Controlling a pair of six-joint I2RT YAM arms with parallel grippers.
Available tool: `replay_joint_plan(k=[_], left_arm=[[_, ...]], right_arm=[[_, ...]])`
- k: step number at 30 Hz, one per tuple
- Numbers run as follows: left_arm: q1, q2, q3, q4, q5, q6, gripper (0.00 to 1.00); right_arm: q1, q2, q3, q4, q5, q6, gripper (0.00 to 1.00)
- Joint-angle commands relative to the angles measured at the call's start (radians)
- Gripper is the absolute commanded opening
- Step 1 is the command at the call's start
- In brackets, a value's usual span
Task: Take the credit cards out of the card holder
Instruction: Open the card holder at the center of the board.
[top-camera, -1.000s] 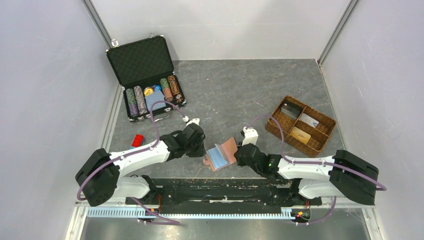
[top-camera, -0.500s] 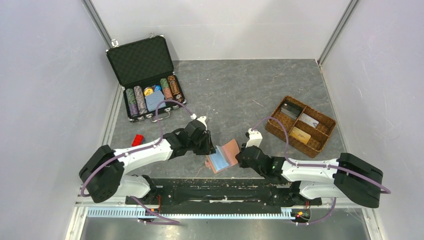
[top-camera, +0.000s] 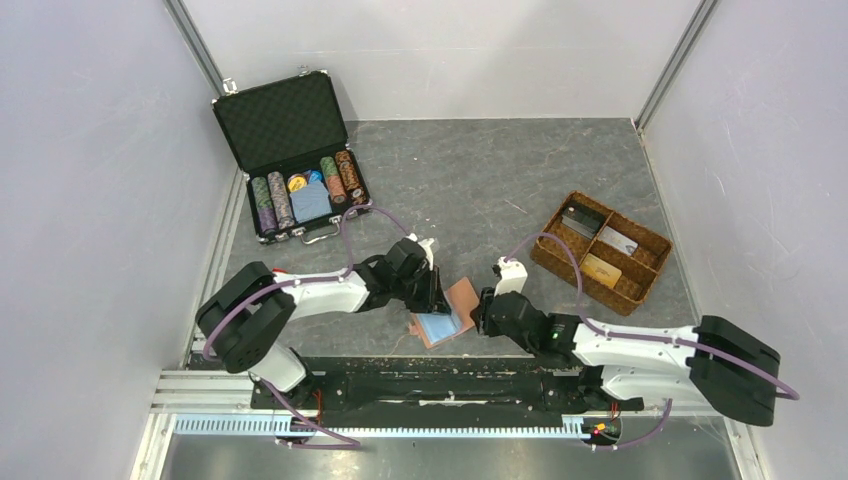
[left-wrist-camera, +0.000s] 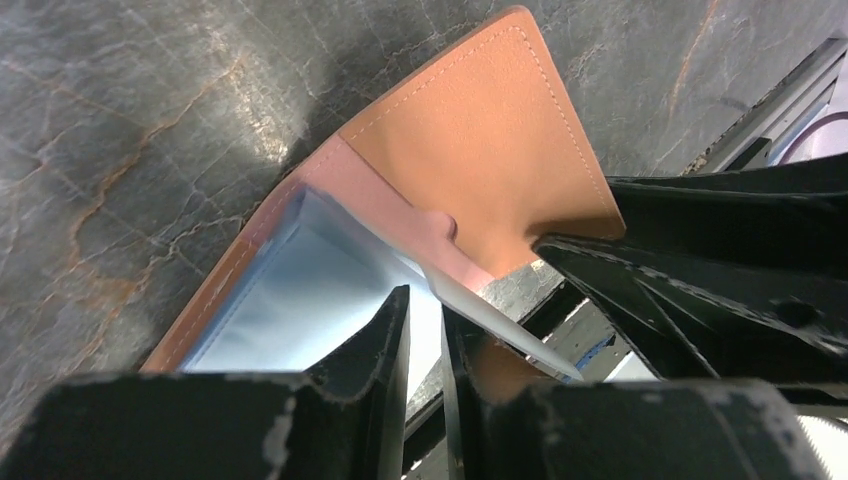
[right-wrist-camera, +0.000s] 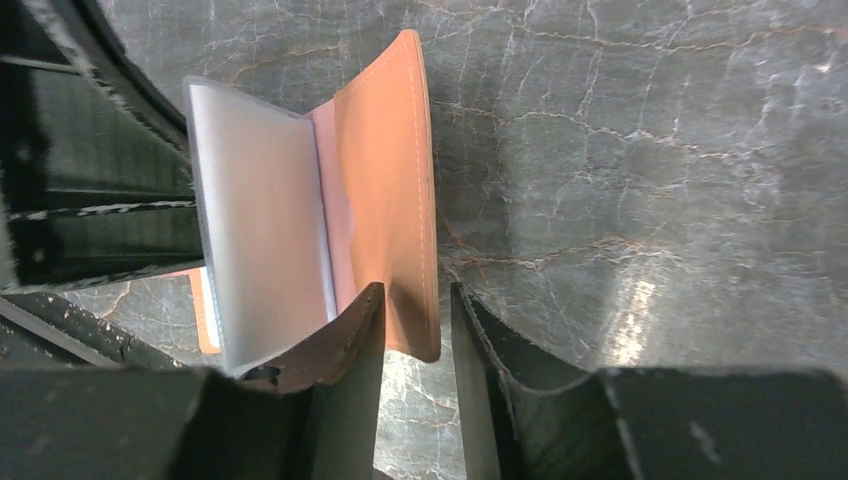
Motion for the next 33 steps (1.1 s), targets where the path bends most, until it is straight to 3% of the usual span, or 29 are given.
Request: replay_joint_plan(k=[1,4,7,13,21,26,33], left_arm=[[0.002,0.037,0.044,0.096,0.060,-0.020,0.23],[0.002,0.053,0.060,0.092,0.046,-0.016,0.23],[0.002,0.078,0.077,0.090,0.035,-0.016,0.24],[0.002,0.133,0.116,0.070,0.015,0.003,0.24],[0.002,0.150,0.136,0.019,-0.005,0.009,0.24],[0.002,0.170,0.141,0.021,0.003,0.007,0.24],[0.002,0.180,0.146,0.010,-0.002,0.015,0.24]], right_arm=[[0.007,-0.096,0.051,-0.110,0.034,-0.119,0.35],[0.007,-0.153,0.066,-0.136,0.007,-0.189,0.38],[0.008,-0.195,0.080,-0.120,-0.059,-0.248,0.33],[0.007,-0.162,0.079,0.064,-0.270,-0.307,0.28],[0.007,-0.093,0.105,0.084,-0.245,-0.299,0.26],[0.009,-0.132,0.128,0.037,-0.212,-0.282,0.42],[0.016,-0.198,0.167,-0.055,-0.171,-0.296,0.43]])
